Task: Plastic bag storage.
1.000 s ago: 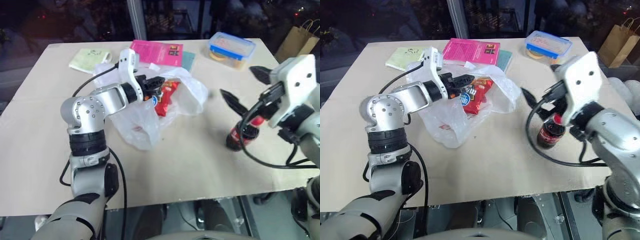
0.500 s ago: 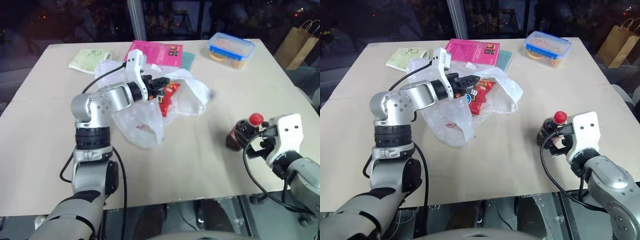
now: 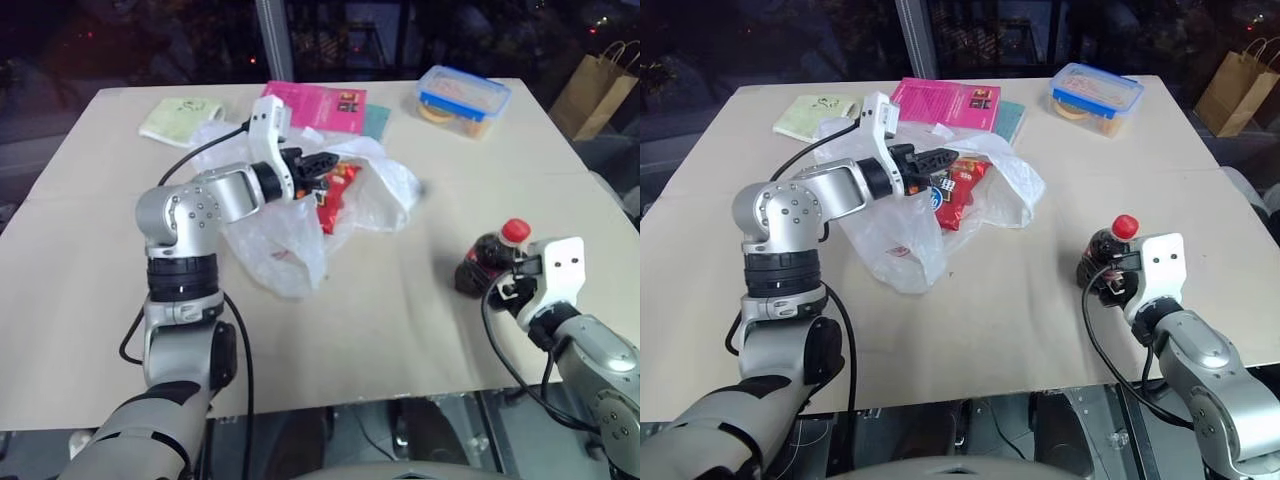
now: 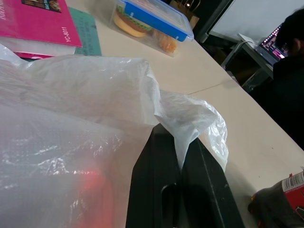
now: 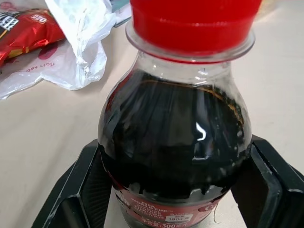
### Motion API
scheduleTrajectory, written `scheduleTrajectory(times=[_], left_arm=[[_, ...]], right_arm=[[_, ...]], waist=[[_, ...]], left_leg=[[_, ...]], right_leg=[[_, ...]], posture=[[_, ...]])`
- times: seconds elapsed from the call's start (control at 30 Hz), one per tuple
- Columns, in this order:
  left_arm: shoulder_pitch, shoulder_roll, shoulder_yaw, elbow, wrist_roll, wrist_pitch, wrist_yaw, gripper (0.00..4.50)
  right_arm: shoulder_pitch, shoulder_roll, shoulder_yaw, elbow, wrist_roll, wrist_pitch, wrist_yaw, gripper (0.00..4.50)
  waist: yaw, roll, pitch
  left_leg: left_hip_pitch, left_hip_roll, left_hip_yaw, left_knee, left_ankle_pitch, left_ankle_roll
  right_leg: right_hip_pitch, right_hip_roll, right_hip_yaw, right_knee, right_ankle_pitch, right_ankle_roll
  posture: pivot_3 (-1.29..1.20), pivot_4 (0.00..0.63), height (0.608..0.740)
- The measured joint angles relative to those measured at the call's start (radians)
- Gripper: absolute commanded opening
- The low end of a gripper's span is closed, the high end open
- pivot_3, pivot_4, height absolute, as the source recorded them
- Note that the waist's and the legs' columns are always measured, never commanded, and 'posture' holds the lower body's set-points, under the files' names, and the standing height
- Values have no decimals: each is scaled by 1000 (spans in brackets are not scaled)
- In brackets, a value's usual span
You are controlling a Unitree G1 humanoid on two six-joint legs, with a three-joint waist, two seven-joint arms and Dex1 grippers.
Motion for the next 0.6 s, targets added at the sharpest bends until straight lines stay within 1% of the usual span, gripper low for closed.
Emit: scheduleTrajectory(times=[0.03,0.1,0.13,0.2,0.27,0.33,0.37,0.43,0.5,0.6], left_arm=[[0,3,1,0,0,3,0,0],[-1,21,17,0,0,12,-1,0],[-3,26,20,-1,0,12,-2,0],[-18,20,10,-2,-3,12,-9,0],[-23,26,7,-3,-7,13,-18,0],[-23,36,7,-3,-8,14,-25,0],[-21,52,8,-6,-8,16,-28,0],[-22,61,9,-11,-7,22,-29,0],[-20,73,10,-42,-13,34,-31,0],[-20,78,29,-87,-46,66,-33,0]], right_arm=[[-1,-1,1,0,1,0,9,3005],[-72,-7,56,-3,40,30,47,3005],[-140,-1,105,-5,53,39,67,3005],[-336,37,249,28,51,50,105,3005],[-484,68,361,119,15,36,130,3005],[-568,92,424,229,-29,23,146,3005],[-609,139,457,340,-55,12,155,3005],[-632,185,470,446,-80,-4,155,3005],[-663,293,457,587,-95,-47,146,3005],[-681,386,427,678,-89,-98,146,3005]], waist=[[0,0,0],[-13,0,1],[-24,1,2],[-31,2,2],[-27,2,2],[-20,2,2],[-16,1,2],[-15,1,2],[-20,1,3],[-22,1,3]], left_leg=[[0,0,0,0,0,0],[1,1,1,0,0,0],[1,2,1,0,0,0],[3,4,1,0,0,0],[3,5,-1,0,0,0],[2,5,-1,0,0,-1],[0,5,-1,0,0,-1],[-1,3,0,1,1,-1],[-2,2,0,0,3,-5],[-4,1,-2,-2,3,-5]], right_leg=[[0,0,0,0,0,0],[0,1,1,0,0,0],[0,2,1,0,0,0],[0,4,2,1,0,0],[0,6,0,1,0,-1],[0,6,-1,1,0,-1],[0,5,-1,1,0,-1],[0,3,-1,0,1,-1],[-2,2,0,-1,1,-1],[-5,1,1,-1,1,-1]], posture=[[0,150,740],[0,150,740],[0,150,740],[0,150,740],[0,150,740],[0,150,740],[0,150,740],[0,150,740],[0,150,740],[0,150,740]])
